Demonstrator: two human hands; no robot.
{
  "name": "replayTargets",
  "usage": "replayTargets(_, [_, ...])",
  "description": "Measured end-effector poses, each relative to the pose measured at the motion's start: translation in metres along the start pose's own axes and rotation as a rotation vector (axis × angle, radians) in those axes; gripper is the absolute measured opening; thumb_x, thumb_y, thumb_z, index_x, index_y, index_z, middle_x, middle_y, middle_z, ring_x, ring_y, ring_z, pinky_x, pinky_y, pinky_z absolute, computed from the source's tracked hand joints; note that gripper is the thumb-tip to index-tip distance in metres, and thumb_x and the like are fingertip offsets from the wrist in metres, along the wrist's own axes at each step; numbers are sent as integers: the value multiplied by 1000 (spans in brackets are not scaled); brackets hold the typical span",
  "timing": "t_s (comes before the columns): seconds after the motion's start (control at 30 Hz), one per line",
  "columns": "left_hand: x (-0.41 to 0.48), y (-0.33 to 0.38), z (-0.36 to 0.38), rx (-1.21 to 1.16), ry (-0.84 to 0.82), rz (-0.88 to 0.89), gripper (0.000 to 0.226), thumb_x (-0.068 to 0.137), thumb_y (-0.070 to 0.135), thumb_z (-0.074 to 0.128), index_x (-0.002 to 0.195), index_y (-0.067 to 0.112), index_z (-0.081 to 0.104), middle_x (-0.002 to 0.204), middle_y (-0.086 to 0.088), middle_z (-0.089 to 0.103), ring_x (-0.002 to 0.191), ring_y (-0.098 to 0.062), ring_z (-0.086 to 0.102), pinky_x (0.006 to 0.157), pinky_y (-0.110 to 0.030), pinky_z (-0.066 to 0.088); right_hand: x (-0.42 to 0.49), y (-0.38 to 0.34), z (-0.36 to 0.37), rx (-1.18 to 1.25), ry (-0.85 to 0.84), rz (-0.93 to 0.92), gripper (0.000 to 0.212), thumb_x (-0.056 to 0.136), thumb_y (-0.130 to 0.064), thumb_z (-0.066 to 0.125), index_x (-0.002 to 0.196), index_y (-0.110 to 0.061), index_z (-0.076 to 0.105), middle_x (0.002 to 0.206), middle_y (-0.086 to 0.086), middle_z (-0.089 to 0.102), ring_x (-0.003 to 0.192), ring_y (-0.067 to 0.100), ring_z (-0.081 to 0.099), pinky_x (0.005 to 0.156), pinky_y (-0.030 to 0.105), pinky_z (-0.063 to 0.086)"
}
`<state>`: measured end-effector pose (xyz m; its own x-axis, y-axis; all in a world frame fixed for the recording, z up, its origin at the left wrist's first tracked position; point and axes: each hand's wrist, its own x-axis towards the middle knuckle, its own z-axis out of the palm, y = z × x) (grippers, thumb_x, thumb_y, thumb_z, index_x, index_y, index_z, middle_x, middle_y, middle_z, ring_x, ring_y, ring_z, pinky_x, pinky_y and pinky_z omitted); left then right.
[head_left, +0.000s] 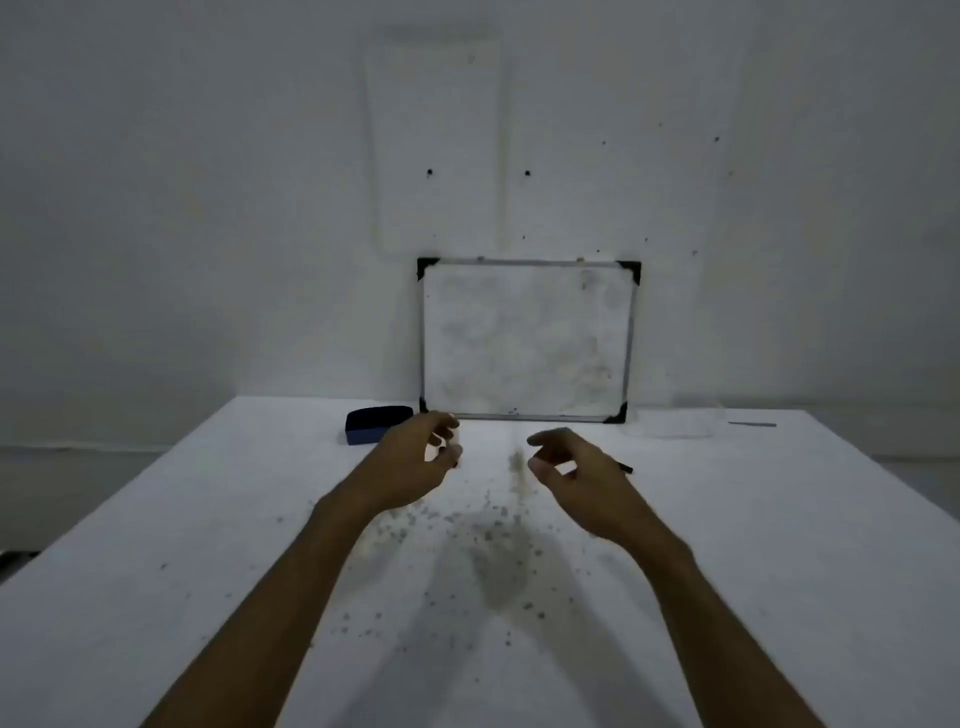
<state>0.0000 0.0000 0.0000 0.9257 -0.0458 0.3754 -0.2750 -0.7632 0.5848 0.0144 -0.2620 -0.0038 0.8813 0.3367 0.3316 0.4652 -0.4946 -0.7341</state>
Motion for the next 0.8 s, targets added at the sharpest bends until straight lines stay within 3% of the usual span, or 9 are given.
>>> replayTargets(0.17, [-5, -46, 18, 65, -43, -224, 49, 100, 29, 64, 144, 12, 51, 145, -9, 55, 131, -24, 52, 111, -34, 40, 29, 34, 59, -97, -170, 122, 37, 99, -39, 62, 133, -24, 57, 122, -2, 64, 114, 14, 61, 83, 18, 42])
replayTargets(0.27, [-5, -66, 30, 54, -43, -227, 50, 99, 33, 63, 145, 19, 50, 149, -5, 53, 135, -26, 49, 115, -39, 36, 54, 47, 94, -125, -178, 174, 49, 97, -44, 63, 139, -20, 54, 139, 5, 55, 126, 20, 55, 103, 30, 45])
replayTargets(0.37, [-4, -90, 47, 103, -37, -182, 48, 101, 33, 59, 144, 14, 51, 145, -7, 56, 134, -27, 50, 117, -44, 33, 83, 55, 125, -230, -123, 129, 63, 92, -55, 63, 143, -22, 50, 144, 3, 51, 133, 22, 46, 116, 40, 31])
replayTargets(0.53, [1, -114, 63, 186, 51, -74, 48, 95, 35, 54, 134, 9, 60, 131, -8, 65, 120, -27, 59, 103, -35, 33, 124, 54, 156, -280, -49, 60, 62, 86, -57, 69, 137, -25, 56, 125, 1, 61, 120, 21, 50, 104, 42, 38])
replayTargets(0.7, [2, -119, 67, 216, 80, -11, 43, 95, 33, 55, 131, 9, 61, 127, -8, 67, 116, -28, 61, 99, -38, 37, 124, 53, 160, -184, 57, 54, 33, 90, -27, 70, 121, -16, 67, 107, 4, 69, 104, 25, 60, 94, 45, 49])
replayTargets(0.8, [0, -117, 67, 205, 78, -16, 41, 98, 29, 57, 134, 9, 59, 132, -8, 64, 121, -27, 59, 103, -38, 35, 114, 46, 158, -287, 184, 130, 25, 92, -18, 62, 113, -8, 70, 104, 10, 72, 101, 30, 62, 90, 44, 51])
